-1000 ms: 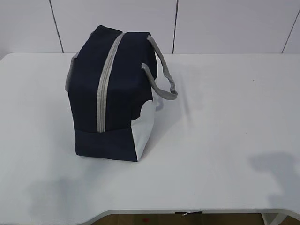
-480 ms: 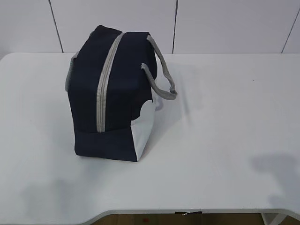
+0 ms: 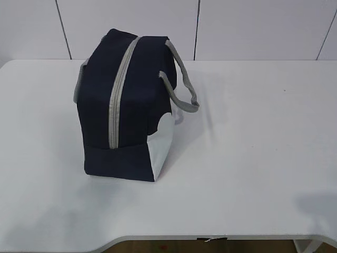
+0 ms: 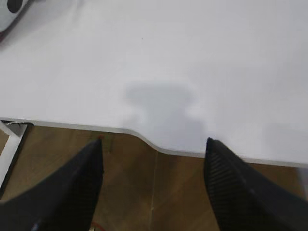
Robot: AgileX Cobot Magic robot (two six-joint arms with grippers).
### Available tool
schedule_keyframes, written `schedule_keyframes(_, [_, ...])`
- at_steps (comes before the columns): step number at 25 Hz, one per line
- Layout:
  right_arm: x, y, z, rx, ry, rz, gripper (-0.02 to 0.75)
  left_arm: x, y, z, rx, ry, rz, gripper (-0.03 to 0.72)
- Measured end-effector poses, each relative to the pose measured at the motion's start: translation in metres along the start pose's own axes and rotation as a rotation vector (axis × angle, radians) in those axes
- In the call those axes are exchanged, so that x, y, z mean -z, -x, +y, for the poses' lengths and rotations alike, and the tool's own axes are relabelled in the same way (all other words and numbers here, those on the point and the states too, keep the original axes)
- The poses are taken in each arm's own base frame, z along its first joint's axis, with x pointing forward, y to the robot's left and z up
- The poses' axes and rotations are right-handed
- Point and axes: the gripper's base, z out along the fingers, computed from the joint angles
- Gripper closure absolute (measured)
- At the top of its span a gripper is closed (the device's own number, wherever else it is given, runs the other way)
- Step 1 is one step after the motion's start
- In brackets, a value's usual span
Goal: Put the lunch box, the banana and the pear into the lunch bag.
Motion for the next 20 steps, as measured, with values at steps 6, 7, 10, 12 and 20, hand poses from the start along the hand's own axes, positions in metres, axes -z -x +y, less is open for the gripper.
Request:
schedule_keyframes(6, [0.0054,-0.0044,0.0003,0.001,-0.002,-0.042,0.214,0.0000,0.0000,0.0000,0.002,0.003,0.000,0.445])
schedule_keyframes(7, [0.0054,-0.0044,0.0003,0.001,-0.002,-0.042,0.214,0.0000,0.0000,0.0000,0.002,0.003,0.000,0.446])
schedule_keyframes(10, [0.0054,-0.0044,0.0003,0.001,-0.002,-0.042,0.214,0.0000,0.0000,0.0000,0.002,0.003,0.000,0.447])
schedule_keyframes(12, [0.0054,-0.0044,0.0003,0.001,-0.002,-0.042,0.214,0.0000,0.0000,0.0000,0.002,0.003,0.000,0.448])
schedule_keyframes(20, [0.0054,-0.0044,0.0003,0.001,-0.002,-0.042,0.214,0.0000,0.0000,0.0000,0.002,0.003,0.000,0.448])
